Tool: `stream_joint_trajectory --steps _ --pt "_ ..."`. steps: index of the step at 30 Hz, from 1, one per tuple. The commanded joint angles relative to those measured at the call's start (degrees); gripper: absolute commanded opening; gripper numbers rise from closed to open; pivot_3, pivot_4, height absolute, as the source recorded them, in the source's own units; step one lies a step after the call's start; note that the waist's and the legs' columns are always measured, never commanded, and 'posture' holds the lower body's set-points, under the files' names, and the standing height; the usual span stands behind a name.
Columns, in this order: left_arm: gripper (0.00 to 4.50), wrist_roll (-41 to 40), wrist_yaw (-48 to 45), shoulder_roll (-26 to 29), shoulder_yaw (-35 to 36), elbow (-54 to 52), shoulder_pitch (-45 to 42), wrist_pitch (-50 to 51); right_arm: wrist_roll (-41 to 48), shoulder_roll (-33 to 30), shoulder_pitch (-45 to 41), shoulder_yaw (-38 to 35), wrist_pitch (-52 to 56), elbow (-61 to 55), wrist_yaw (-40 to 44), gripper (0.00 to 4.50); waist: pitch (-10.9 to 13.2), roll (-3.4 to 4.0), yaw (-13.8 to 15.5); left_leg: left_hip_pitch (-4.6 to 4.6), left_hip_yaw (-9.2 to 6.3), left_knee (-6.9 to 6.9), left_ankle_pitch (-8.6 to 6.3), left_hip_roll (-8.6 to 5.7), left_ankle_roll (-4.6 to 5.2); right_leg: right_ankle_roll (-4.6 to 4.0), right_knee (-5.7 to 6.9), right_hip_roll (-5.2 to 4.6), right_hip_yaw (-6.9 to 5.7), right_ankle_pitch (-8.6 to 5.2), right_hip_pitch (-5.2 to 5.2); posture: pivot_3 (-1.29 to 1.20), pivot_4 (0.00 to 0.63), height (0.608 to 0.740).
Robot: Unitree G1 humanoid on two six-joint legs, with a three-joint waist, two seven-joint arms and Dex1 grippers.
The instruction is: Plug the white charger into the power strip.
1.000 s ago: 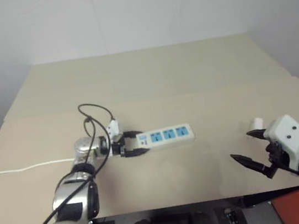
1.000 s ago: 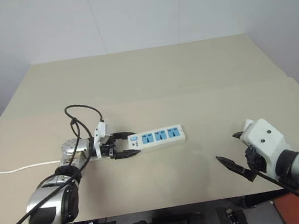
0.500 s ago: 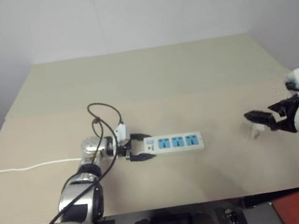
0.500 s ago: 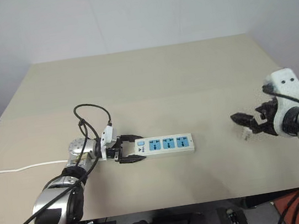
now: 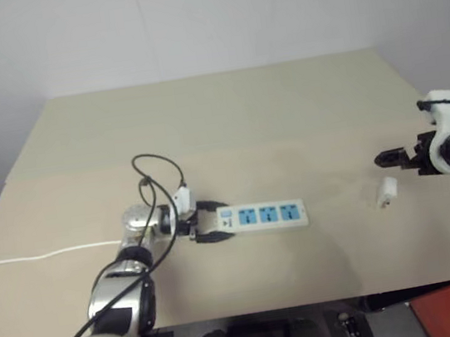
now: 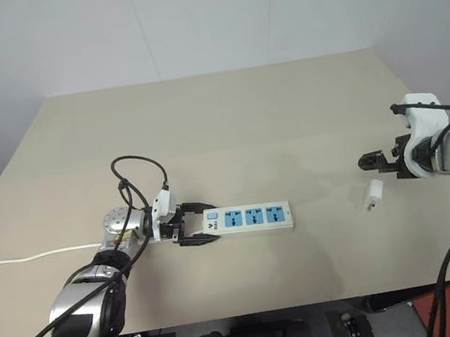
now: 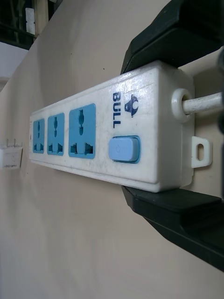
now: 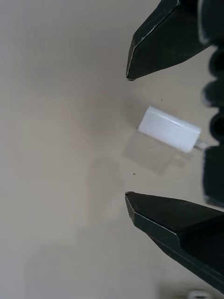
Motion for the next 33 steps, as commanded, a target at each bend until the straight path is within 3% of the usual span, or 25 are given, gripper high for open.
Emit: stream_joint_trajectory --steps 1,9,24,33 --pt "3.25 0.94 0.84 0.17 -0.97 -0.14 -0.18 -1.03 -4.5 -0.7 -6.03 4.12 0.45 6.94 -0.18 4.5 -0.01 0.02 0.0 -0.02 0.01 0.0 0.0 0.0 0.0 0.0 0.0 0.0 0.0 0.0 -0.03 0.0 0.15 0.74" --pt "3.25 0.4 0.83 0.48 -0.81 -0.23 0.55 -1.07 -9.7 2.09 -13.74 8.68 -0.28 22.4 5.2 4.5 -0.03 0.05 -0.12 -0.06 0.03 0.0 0.0 -0.01 0.01 0.0 0.01 0.0 -0.01 0.0 -0.07 0.0 0.15 0.74" --pt "3.25 0.72 1.55 0.81 -1.18 -0.38 1.49 -1.45 -21.82 2.75 -21.23 20.01 -11.78 41.48 20.84 4.5 -0.1 0.17 -0.54 -0.05 0.02 0.0 0.0 -0.14 0.01 0.01 0.06 0.01 0.0 0.0 -0.1 0.0 0.15 0.74" --pt "3.25 0.41 1.57 1.27 -1.3 -0.6 1.93 -1.57 -27.19 4.26 -23.5 20.23 -15.97 48.17 25.18 4.5 -0.19 0.31 -1.15 -0.04 -0.01 0.0 0.0 -0.19 0.01 0.01 0.11 -0.02 0.01 0.0 -0.1 0.0 0.15 0.74"
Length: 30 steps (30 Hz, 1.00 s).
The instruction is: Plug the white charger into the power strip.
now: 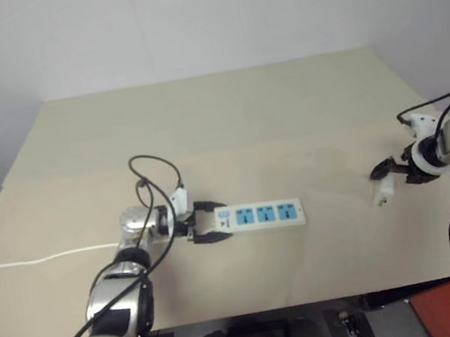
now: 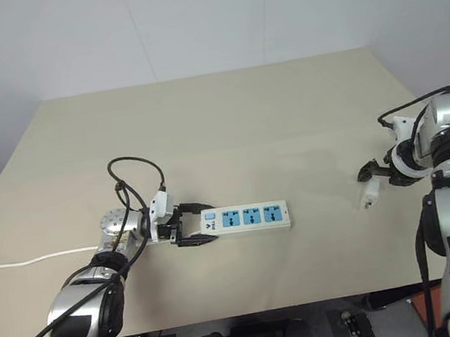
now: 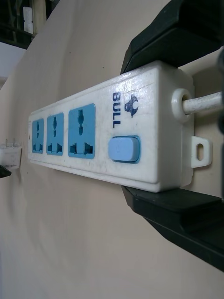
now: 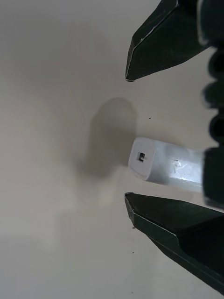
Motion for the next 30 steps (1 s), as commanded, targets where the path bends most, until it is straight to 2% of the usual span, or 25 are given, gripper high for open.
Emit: stream_joint_trajectory --steps 1,9,12,20,26,30 --pt "3.25 1.11 1.39 0.49 -0.86 -0.43 1.09 -1.02 -1.94 0.02 -2.07 -0.43 -1.59 0.97 1.4 4.5 -0.02 0.03 -0.07 0.0 0.0 0.0 0.0 0.0 0.0 0.0 0.0 0.0 0.0 0.0 0.0 0.0 0.15 0.74" --pt "3.25 1.03 1.55 0.64 -0.98 -0.71 1.45 -0.93 -4.02 1.61 -2.74 -1.02 -1.82 2.57 3.35 4.5 -0.03 0.05 -0.13 0.01 -0.01 0.0 0.0 0.0 0.0 0.0 0.02 0.0 0.0 0.0 0.0 0.0 0.15 0.74" --pt "3.25 0.93 1.61 0.7 -0.94 -0.77 1.57 -0.92 -4.5 1.89 -2.7 -0.71 -1.81 2.98 4.19 3.96 -0.03 0.05 -0.13 0.01 -0.02 0.0 0.0 -0.01 0.0 0.0 0.03 0.0 0.0 0.0 -0.01 0.0 0.15 0.74" --pt "3.25 0.85 1.74 0.97 -1.04 -0.94 1.94 -1.11 -6.57 2.42 -2.7 0.24 -2.43 4.07 6.0 1.27 -0.04 0.06 -0.22 0.02 -0.02 0.0 0.0 -0.01 0.0 0.0 0.04 0.0 0.01 0.0 -0.01 0.0 0.15 0.74" --pt "3.25 0.74 1.67 1.05 -1.02 -0.94 1.94 -1.25 -8.97 1.71 -3.11 5.46 -3.09 0.43 12.12 1.18 -0.06 0.1 -0.3 0.03 -0.02 0.0 0.0 -0.01 -0.01 0.0 0.05 0.0 0.01 0.0 -0.02 0.0 0.15 0.74" --pt "3.25 0.77 1.67 1.41 -1.04 -0.93 1.49 -0.76 -8.81 -2.42 -0.32 13.03 -2.41 -18.31 20.22 1.18 -0.17 0.3 -0.35 -0.04 -0.01 0.01 0.01 -0.07 -0.01 0.01 0.13 -0.02 0.07 0.0 -0.19 0.0 0.15 0.74"
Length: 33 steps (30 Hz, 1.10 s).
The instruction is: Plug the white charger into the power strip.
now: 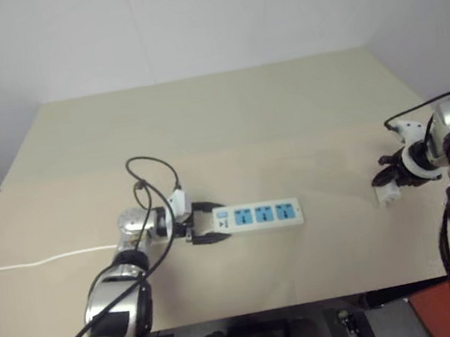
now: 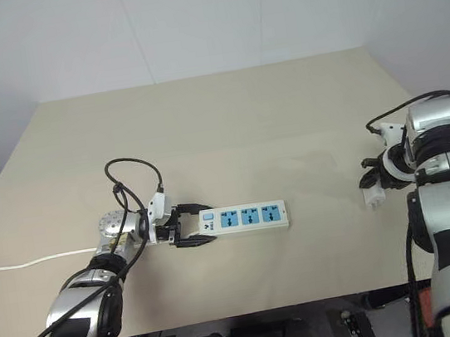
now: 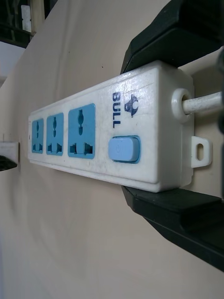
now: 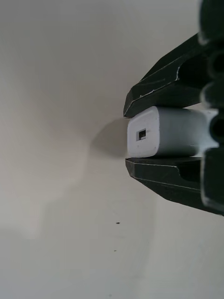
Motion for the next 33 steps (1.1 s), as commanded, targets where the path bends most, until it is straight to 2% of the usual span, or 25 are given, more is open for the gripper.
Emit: stream_joint_trajectory --steps 1,2,6,10,15,18,20,27,33 --pt "3.25 1.35 1.56 1.04 -0.87 0.22 0.54 -0.66 1.85 -5.43 1.72 3.55 0.25 -21.29 7.29 1.18 -0.07 0.1 0.09 -0.05 -0.01 0.0 0.01 0.0 -0.01 0.0 0.0 0.0 -0.01 0.0 -0.11 0.0 0.15 0.74" --pt "3.25 1.34 1.53 1.11 -0.89 0.21 0.5 -0.72 3.0 -6.68 2.94 3.04 0.75 -26.93 8.23 1.18 -0.11 0.18 0.1 -0.19 -0.04 0.02 0.01 0.01 -0.01 0.01 0.03 0.01 -0.02 0.0 -0.24 0.0 0.15 0.74" --pt "3.25 0.98 0.64 1.04 -0.92 0.19 -0.09 0.27 7.67 -6.65 13.19 -9.55 -4.71 -49.43 5.78 1.18 -0.16 0.12 0.15 -0.32 -0.11 0.1 0.02 0.06 -0.03 0.01 0.01 0.06 -0.12 0.0 -0.32 0.0 0.15 0.74" --pt "3.25 0.6 -0.56 0.59 -1.08 -0.22 -0.38 1.02 12.9 2.38 23.06 -21.87 -11.67 -61.57 1.37 1.18 -0.18 0.06 0.12 -0.37 -0.1 0.22 0.02 0.02 -0.03 0.03 0.05 0.04 -0.07 0.02 -0.33 0.0 0.15 0.74" --pt "3.25 -0.02 -0.91 0.86 -2.39 -1.17 -0.2 1.91 20.39 14.15 32.42 -28.59 -23.0 -70.05 0.6 1.18 -0.31 -0.15 0.15 -0.39 -0.18 0.24 0.02 0.01 -0.03 0.04 0.16 0.07 -0.08 0.03 -0.34 0.0 0.15 0.74" --pt "3.25 -0.83 -0.91 1.21 -3.39 -2.13 -0.02 2.61 23.75 19.34 36.12 -29.21 -28.43 -71.95 0.84 1.18 -0.3 -0.17 0.18 -0.42 -0.19 0.29 0.03 -0.03 -0.04 0.04 0.18 0.05 -0.06 0.03 -0.36 0.0 0.15 0.74" --pt "3.25 -1.5 -0.91 1.45 -4.11 -2.93 0.16 3.2 22.72 23.96 40.01 -27.57 -39.53 -70.63 2.06 1.18 -0.34 -0.23 0.13 -0.39 -0.22 0.28 0.03 -0.01 -0.04 0.04 0.2 0.07 -0.09 0.03 -0.35 0.0 0.15 0.74" --pt "3.25 -4.08 -0.91 1.97 -5.63 -6.16 0.87 5.57 23.65 30.42 43.38 -23.14 -55.3 -61.51 8.68 1.18 -0.33 -0.24 -0.15 -0.3 -0.18 0.31 0.03 -0.02 -0.04 0.04 0.34 0.09 -0.05 0.03 -0.35 0.0 0.15 0.74" --pt "3.25 -6.54 -0.91 2.61 -7.54 -10.01 2.91 7.72 22.93 32.33 43.55 -18.72 -64.05 -52.06 15.57 1.18 -0.33 -0.24 -0.26 -0.18 -0.17 0.29 0.03 -0.02 -0.04 0.04 0.44 0.09 -0.04 0.03 -0.32 0.0 0.15 0.74"
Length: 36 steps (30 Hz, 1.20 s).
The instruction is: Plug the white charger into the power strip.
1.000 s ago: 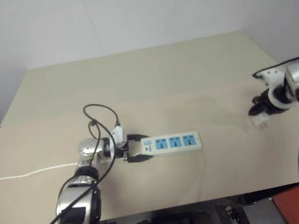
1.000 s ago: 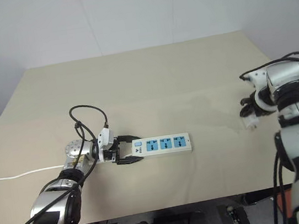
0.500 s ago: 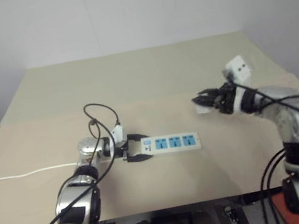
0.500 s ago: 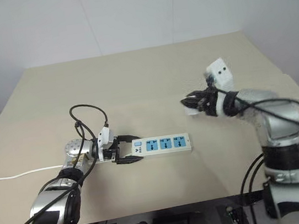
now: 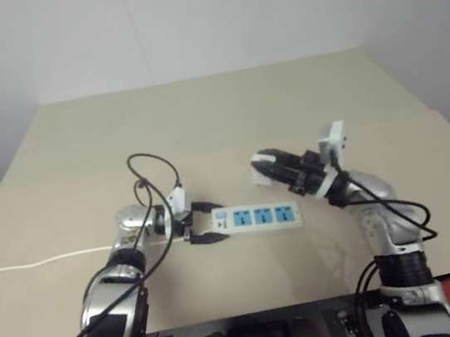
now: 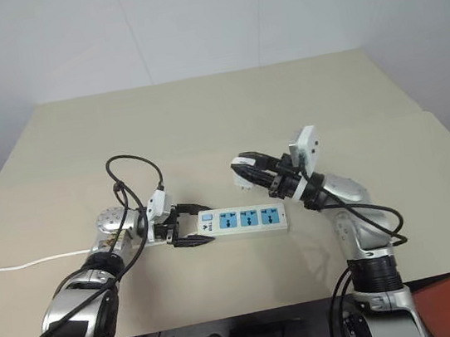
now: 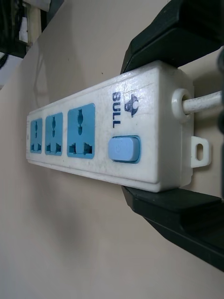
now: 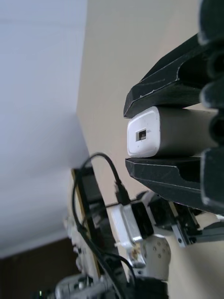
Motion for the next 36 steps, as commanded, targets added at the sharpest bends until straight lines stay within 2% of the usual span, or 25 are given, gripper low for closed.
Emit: stream_joint_trajectory --steps 1,9,23,36 --pt "3.25 -1.92 -0.53 0.68 -1.84 -3.73 1.53 1.37 0.66 0.41 -0.52 1.5 -5.68 3.86 5.05 1.18 0.0 0.0 -0.03 0.01 0.0 0.0 0.0 0.0 0.0 0.0 0.0 0.0 0.0 0.0 0.0 0.0 0.15 0.74" --pt "3.25 -2.87 -0.53 1.51 -1.88 -6.95 3.87 2.88 -1.64 0.87 -3.48 3.64 -13.67 15.24 9.53 1.18 0.0 0.0 -0.27 0.05 0.0 0.0 0.0 0.02 -0.01 0.0 0.03 0.01 0.01 0.0 -0.01 0.0 0.15 0.74" --pt "3.25 -2.01 3.23 2.04 -0.14 -10.59 7.07 4.43 -0.67 3.55 -3.59 4.96 -15.91 16.47 11.99 1.18 0.0 0.0 -0.99 0.19 0.0 -0.01 0.01 0.04 -0.01 0.0 0.11 0.01 0.05 0.0 0.05 0.0 0.15 0.74" --pt "3.25 -2.43 4.42 2.68 0.42 -15.98 10.51 6.72 -2.37 5.98 -6.28 6.35 -19.45 23.01 14.17 1.18 0.0 0.01 -1.0 0.25 0.01 -0.04 0.01 0.05 -0.03 -0.01 0.15 0.01 0.07 0.0 0.06 0.0 0.15 0.74"
